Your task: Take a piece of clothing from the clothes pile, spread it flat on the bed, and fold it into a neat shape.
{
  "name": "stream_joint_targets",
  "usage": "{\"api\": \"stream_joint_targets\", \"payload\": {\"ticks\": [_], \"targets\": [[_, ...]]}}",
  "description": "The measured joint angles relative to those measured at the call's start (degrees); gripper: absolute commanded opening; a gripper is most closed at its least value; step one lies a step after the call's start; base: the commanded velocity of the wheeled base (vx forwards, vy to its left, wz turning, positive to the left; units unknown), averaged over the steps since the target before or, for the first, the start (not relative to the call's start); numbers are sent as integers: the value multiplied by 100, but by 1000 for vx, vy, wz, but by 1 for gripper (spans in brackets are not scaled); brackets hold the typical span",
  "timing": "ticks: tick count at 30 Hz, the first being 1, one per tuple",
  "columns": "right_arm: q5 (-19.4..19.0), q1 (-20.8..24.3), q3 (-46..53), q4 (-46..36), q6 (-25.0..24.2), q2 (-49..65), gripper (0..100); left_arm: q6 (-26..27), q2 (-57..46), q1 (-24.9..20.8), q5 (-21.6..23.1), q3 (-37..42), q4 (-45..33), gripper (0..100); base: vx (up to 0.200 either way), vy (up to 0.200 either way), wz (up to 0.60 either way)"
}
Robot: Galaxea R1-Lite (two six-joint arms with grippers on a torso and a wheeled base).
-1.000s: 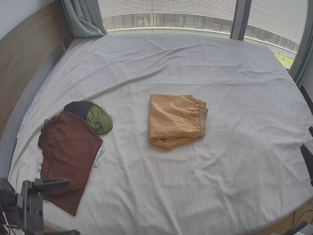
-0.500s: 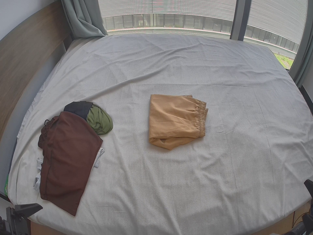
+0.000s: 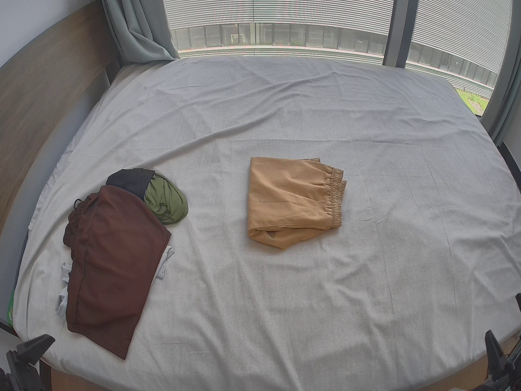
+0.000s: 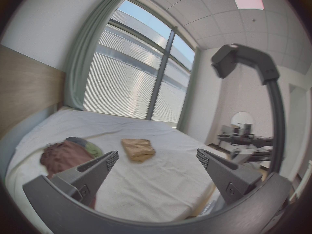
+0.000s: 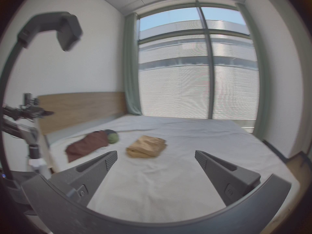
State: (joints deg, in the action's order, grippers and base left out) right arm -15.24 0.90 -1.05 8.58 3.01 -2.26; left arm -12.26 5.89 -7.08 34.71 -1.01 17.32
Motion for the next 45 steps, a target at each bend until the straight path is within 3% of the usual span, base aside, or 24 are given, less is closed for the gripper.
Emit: {"api": "stream_joint_targets", "payload": {"ticks": [4,7,14,20,25,35,39,42,45], "targets": [[925,-57,4,-267,79,88,100,266,-72,152,-709,0,-400,100,0,0,0],[1145,-83,4,-361,43,122,100,435,-195,422,-852,0,-898,100,0,0,0],[1097,-101,4,-424,43,155,100,716,-433,673,-1224,0,-1358,100,0,0,0],[978,-108,4,-429,106,157,100,872,-496,708,-2787,0,-1339,100,0,0,0],[939,-112,4,-429,224,157,100,1098,-507,716,-3632,0,-1666,100,0,0,0],[936,-112,4,-438,137,157,100,1096,-510,708,-3733,2,-1730,100,0,0,0],[985,-108,4,-446,-325,155,100,1096,-510,699,-3733,2,-1727,100,0,0,0],[1267,-112,4,-451,-664,155,100,1103,-510,699,-3730,2,-1727,100,0,0,0],[1747,-119,4,-456,-569,155,100,1103,-510,699,-3730,0,-1727,100,0,0,0]]}}
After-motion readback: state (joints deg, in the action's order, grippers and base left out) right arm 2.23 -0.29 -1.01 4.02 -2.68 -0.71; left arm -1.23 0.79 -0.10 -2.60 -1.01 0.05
